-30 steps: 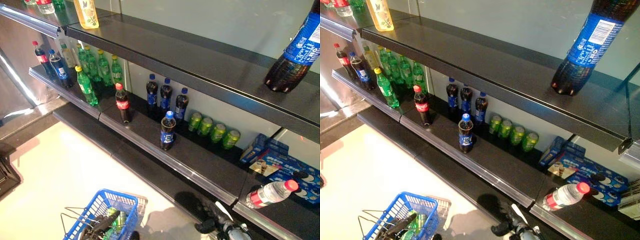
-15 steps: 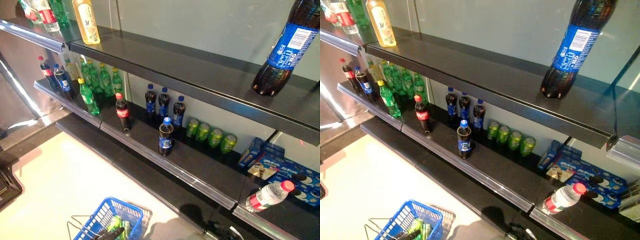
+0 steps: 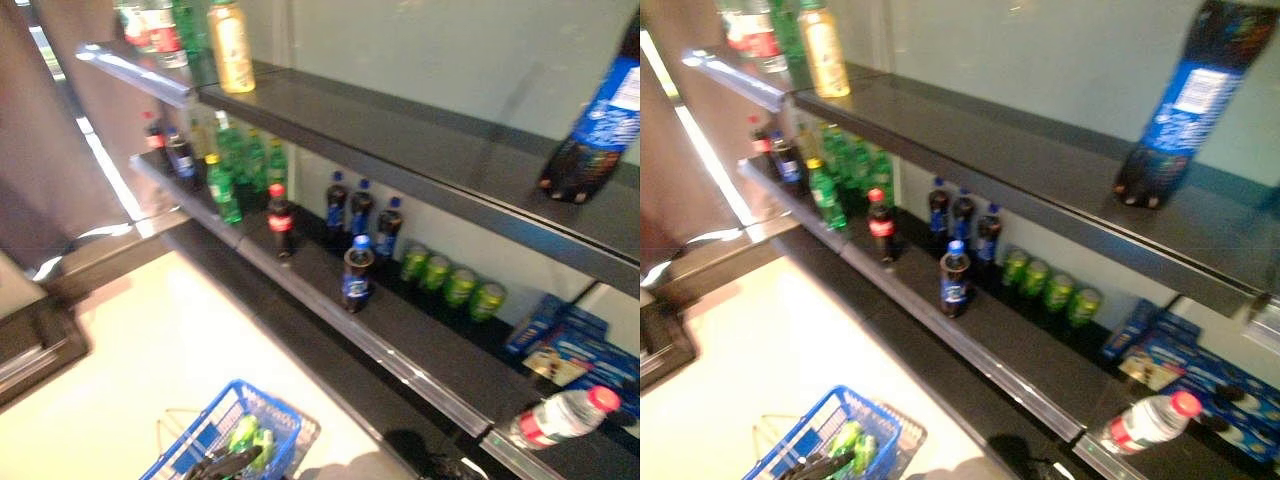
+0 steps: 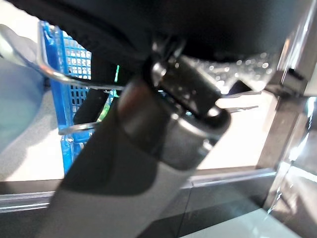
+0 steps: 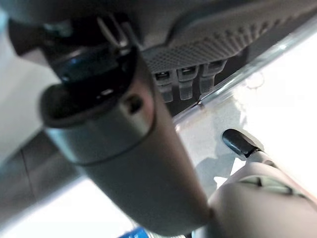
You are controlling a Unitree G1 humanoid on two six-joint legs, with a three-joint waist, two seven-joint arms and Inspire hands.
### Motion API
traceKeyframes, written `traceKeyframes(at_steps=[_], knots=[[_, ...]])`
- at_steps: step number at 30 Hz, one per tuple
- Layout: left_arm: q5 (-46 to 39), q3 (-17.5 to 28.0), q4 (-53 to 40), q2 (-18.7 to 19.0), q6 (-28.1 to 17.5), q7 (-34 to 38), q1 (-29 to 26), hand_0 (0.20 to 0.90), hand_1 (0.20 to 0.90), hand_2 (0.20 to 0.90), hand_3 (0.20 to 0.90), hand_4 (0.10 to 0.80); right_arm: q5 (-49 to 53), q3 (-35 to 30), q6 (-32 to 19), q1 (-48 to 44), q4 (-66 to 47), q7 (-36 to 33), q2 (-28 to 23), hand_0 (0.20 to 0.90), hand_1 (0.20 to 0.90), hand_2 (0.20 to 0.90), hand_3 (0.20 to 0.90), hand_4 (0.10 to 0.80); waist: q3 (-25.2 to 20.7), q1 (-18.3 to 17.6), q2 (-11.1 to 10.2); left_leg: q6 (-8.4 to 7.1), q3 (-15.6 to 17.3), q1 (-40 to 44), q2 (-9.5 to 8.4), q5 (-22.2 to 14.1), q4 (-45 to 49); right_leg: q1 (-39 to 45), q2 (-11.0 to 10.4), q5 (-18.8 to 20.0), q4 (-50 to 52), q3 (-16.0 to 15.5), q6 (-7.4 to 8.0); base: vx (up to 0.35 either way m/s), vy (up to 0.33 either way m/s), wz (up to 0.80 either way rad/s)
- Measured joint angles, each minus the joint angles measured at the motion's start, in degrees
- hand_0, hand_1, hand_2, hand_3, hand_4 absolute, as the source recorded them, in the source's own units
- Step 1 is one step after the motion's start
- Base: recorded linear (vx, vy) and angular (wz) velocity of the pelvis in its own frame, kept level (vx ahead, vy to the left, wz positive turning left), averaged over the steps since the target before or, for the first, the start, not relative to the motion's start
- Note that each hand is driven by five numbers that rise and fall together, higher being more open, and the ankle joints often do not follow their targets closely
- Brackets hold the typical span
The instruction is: Pick up the drink and place into the basket.
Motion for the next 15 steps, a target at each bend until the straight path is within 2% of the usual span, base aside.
traceKeyframes(at_steps=[1,2,3,4,5,6,7,8,9,10,11,15], knots=[[0.03,0.02,-0.01,-0.02,-0.01,-0.12,-0.44,0.3,0.3,0.3,0.2,0.1,0.13,0.02,-0.03,-0.1,-0.23,-0.11,0.02,0.9,0.9,0.9,0.9,0.8,0.49,0.01,0.01,-0.31,4.07,0.02,1.0,-1.04,-0.05,0.21,-0.09,-0.29,-0.12,-0.67,0.11,0.125,0.034,1.18],[0.52,0.04,0.0,0.03,0.04,-0.19,-1.53,0.3,0.3,0.3,0.2,0.1,0.48,0.1,-0.09,-0.11,-0.44,-0.11,-0.09,0.9,0.9,0.9,0.9,0.8,1.38,-0.4,-0.55,-1.5,9.67,0.04,1.85,-3.36,-1.13,0.08,-0.73,-0.66,-0.35,-1.14,-0.3,0.106,0.051,1.19],[1.23,0.03,0.0,-0.06,0.22,-0.26,-2.41,0.3,0.3,0.3,0.2,0.1,0.48,0.24,-0.01,0.06,-0.42,-0.11,-0.24,0.9,0.9,0.9,0.9,0.8,2.11,-0.96,-1.83,-1.75,14.55,-0.1,2.53,-2.54,0.74,0.1,-2.21,-0.74,-0.32,-3.69,-0.43,0.131,0.082,1.27],[1.66,0.05,0.0,-0.06,0.2,-0.4,-2.39,0.3,0.3,0.3,0.2,0.1,0.44,0.46,-0.01,-0.04,-0.52,-0.12,-0.39,0.9,0.9,0.9,0.9,0.8,2.33,-1.09,-2.0,-1.96,18.06,0.1,2.88,-2.4,2.79,0.17,-3.11,-0.78,-0.31,-5.29,-0.35,0.157,0.119,0.95],[2.34,0.05,0.14,-0.06,0.22,-0.32,-2.35,0.3,0.3,0.3,0.2,0.1,0.39,0.44,-0.04,0.01,-0.59,-0.12,-0.56,0.9,0.9,0.9,0.9,0.8,2.2,-1.42,-1.8,-2.15,19.96,0.54,2.98,-2.47,3.6,0.54,-3.17,-0.95,-0.25,-5.97,0.04,0.195,0.164,0.94],[2.39,0.04,0.38,-0.41,0.23,-0.37,-2.13,0.3,0.3,0.3,0.2,0.1,0.2,0.32,-0.05,0.26,-0.66,-0.12,-1.11,0.9,0.9,0.9,0.9,0.8,1.66,-2.36,-0.61,-1.48,20.89,1.95,2.99,-2.27,2.74,0.91,-2.59,-1.29,0.05,-6.79,1.13,0.206,0.179,0.93],[2.39,0.03,0.68,-0.61,0.29,-0.35,-2.15,0.3,0.3,0.3,0.2,0.1,-0.21,0.06,0.1,0.58,-0.52,-0.19,-1.12,0.9,0.9,0.9,0.9,0.8,1.36,-2.84,-0.17,-0.68,21.11,2.9,2.42,0.66,0.83,1.24,-2.63,-1.71,0.58,-6.74,1.57,0.246,0.198,0.87],[2.29,0.07,1.01,-0.73,0.29,-0.37,-1.64,0.3,0.3,0.3,0.2,0.1,-0.9,-0.2,0.16,0.78,0.1,-0.23,-0.76,0.9,0.9,0.9,0.9,0.8,1.36,-2.73,-0.97,-0.06,20.81,3.87,0.99,1.98,-0.84,1.04,-3.5,-2.28,1.59,-6.27,1.95,0.235,0.182,0.43],[2.2,1.0,1.01,-0.29,0.14,-0.37,-0.87,0.3,0.3,0.3,0.2,0.1,-1.62,-0.4,0.18,0.98,0.43,-0.26,0.21,0.9,0.9,0.9,0.9,0.8,1.14,-1.6,-2.45,0.13,20.85,4.16,-0.31,1.74,-1.24,1.16,-4.41,-2.42,1.74,-6.31,2.44,0.251,0.181,0.19],[2.11,2.22,1.45,0.07,0.14,-0.33,-0.83,0.3,0.3,0.3,0.2,0.1,-1.91,-0.36,0.15,0.98,0.66,-0.26,0.79,0.9,0.9,0.9,0.9,0.8,0.98,-1.38,-3.26,0.21,20.75,4.25,-0.85,1.71,-1.73,1.14,-4.79,-2.45,1.79,-6.46,2.6,0.281,0.173,0.15],[1.89,4.37,1.96,1.03,0.05,-0.33,-0.63,0.3,0.3,0.3,0.2,0.1,-2.08,-0.5,0.11,1.11,0.78,-0.28,1.86,0.9,0.9,0.9,0.9,0.8,0.8,-0.43,-5.08,0.43,20.31,4.25,-1.86,1.31,-1.91,1.34,-5.52,-2.32,1.95,-6.43,2.78,0.3,0.168,0.19],[1.44,5.91,2.17,2.51,0.0,-0.15,-0.1,0.3,0.3,0.3,0.2,0.1,-3.06,-0.34,-0.21,1.61,1.16,-0.24,2.7,0.9,0.9,0.9,0.9,0.8,0.04,1.68,-7.15,0.6,19.27,4.61,-2.84,1.01,-3.1,1.37,-6.23,-2.29,3.27,-6.7,2.76,0.216,0.141,0.2]])
